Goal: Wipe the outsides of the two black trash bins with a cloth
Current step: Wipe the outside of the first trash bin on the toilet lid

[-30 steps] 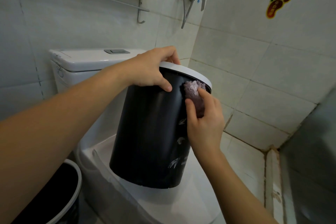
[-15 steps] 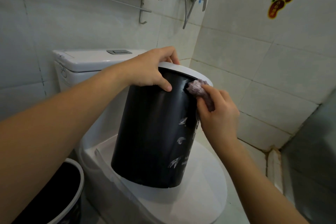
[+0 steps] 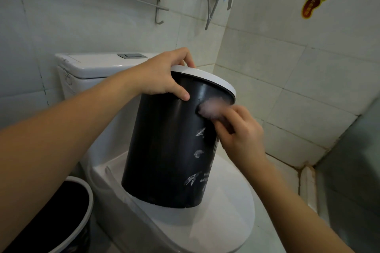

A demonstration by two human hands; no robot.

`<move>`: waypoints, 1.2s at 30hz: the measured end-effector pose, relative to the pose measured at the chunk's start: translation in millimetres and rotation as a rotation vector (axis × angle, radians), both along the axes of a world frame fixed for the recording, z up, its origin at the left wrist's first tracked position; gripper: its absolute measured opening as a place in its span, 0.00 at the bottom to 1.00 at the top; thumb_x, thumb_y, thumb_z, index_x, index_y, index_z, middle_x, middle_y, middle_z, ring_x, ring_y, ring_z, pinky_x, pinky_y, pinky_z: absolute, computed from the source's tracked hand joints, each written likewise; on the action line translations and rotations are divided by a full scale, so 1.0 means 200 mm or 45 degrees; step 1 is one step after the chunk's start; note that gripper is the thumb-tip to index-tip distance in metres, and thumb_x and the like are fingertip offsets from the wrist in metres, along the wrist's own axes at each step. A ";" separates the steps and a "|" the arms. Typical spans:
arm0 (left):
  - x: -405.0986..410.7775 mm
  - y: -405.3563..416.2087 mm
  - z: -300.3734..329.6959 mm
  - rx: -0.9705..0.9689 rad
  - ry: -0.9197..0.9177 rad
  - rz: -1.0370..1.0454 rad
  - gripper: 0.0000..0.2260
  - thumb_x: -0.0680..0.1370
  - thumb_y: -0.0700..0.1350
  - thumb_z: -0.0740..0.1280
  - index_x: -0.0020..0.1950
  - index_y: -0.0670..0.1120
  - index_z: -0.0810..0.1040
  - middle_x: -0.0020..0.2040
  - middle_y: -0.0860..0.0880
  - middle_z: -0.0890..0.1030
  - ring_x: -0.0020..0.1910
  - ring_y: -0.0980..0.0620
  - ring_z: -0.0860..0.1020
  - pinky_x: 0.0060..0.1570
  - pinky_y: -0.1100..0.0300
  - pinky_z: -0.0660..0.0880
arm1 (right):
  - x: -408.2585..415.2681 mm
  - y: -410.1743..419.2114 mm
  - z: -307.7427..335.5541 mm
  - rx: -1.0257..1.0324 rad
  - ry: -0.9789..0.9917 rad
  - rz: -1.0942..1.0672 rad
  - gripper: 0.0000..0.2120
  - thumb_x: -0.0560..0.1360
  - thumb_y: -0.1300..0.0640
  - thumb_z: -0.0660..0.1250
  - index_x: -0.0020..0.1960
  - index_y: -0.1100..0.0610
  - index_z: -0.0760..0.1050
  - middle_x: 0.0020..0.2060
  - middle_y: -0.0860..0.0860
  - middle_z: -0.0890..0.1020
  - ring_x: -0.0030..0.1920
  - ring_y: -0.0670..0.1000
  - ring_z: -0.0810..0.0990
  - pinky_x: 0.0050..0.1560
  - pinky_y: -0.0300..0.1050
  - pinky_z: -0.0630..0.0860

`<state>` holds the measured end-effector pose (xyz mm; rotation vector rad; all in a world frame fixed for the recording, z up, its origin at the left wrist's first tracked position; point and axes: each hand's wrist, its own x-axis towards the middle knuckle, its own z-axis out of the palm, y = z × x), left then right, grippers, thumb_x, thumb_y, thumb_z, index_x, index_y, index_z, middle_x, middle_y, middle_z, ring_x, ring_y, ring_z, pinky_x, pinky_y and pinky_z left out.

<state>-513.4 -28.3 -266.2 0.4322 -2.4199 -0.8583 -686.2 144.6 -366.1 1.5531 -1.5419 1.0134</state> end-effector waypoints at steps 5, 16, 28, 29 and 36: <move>-0.01 0.00 0.01 -0.020 -0.023 -0.012 0.26 0.65 0.39 0.81 0.54 0.56 0.74 0.48 0.54 0.79 0.44 0.52 0.79 0.43 0.56 0.77 | -0.01 -0.05 0.07 -0.063 -0.120 -0.045 0.12 0.76 0.56 0.71 0.59 0.57 0.81 0.45 0.54 0.80 0.38 0.54 0.78 0.37 0.46 0.76; -0.01 -0.02 0.00 -0.020 -0.030 -0.009 0.26 0.64 0.43 0.81 0.55 0.64 0.78 0.54 0.55 0.82 0.55 0.52 0.80 0.60 0.48 0.77 | 0.01 -0.03 0.00 -0.005 -0.004 -0.025 0.12 0.76 0.58 0.71 0.58 0.58 0.82 0.46 0.55 0.81 0.39 0.54 0.79 0.36 0.49 0.78; -0.04 -0.01 0.00 -0.151 -0.049 0.049 0.26 0.64 0.47 0.82 0.56 0.63 0.77 0.55 0.56 0.79 0.57 0.52 0.77 0.59 0.51 0.75 | 0.02 -0.04 -0.02 0.080 -0.133 -0.079 0.20 0.76 0.53 0.66 0.68 0.54 0.75 0.52 0.52 0.79 0.48 0.50 0.77 0.44 0.39 0.68; -0.04 -0.01 0.00 -0.176 -0.053 0.061 0.26 0.64 0.47 0.82 0.57 0.63 0.76 0.56 0.56 0.78 0.58 0.51 0.75 0.61 0.50 0.74 | 0.02 -0.04 -0.03 0.075 -0.147 -0.090 0.20 0.77 0.52 0.65 0.68 0.54 0.75 0.52 0.52 0.79 0.47 0.50 0.77 0.44 0.39 0.68; -0.07 0.00 0.00 -0.252 -0.130 0.087 0.28 0.58 0.55 0.77 0.56 0.64 0.74 0.56 0.56 0.78 0.57 0.50 0.77 0.61 0.45 0.74 | 0.06 -0.05 -0.06 0.039 -0.165 -0.059 0.17 0.77 0.54 0.65 0.65 0.54 0.77 0.46 0.51 0.79 0.39 0.49 0.76 0.36 0.44 0.74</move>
